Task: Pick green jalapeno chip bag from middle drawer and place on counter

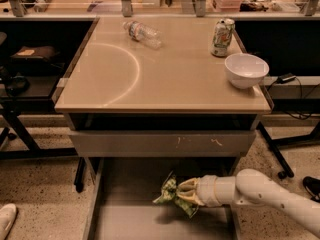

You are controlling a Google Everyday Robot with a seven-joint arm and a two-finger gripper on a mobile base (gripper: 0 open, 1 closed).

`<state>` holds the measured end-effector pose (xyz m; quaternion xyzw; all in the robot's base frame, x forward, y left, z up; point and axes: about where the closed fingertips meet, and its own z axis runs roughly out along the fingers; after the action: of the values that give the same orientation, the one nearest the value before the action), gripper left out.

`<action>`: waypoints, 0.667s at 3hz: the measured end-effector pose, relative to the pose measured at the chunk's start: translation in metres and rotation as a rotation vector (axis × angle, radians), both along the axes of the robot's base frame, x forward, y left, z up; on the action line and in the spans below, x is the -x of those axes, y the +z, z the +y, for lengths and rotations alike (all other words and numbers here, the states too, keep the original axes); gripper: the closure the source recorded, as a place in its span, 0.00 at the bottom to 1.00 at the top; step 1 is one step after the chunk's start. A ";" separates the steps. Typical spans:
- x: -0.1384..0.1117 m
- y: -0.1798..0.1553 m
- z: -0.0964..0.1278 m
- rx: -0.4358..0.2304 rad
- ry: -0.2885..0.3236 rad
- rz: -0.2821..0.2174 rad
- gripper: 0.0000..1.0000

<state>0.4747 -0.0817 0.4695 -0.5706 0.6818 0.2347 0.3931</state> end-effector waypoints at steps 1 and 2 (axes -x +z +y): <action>-0.009 0.071 -0.032 0.049 -0.013 -0.071 1.00; -0.016 0.145 -0.057 0.117 0.001 -0.123 1.00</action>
Offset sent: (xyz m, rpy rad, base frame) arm 0.0253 -0.0942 0.2483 -0.2166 -0.1952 0.0206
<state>0.4909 -0.1392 0.6149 -0.6062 0.6686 0.1594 0.4000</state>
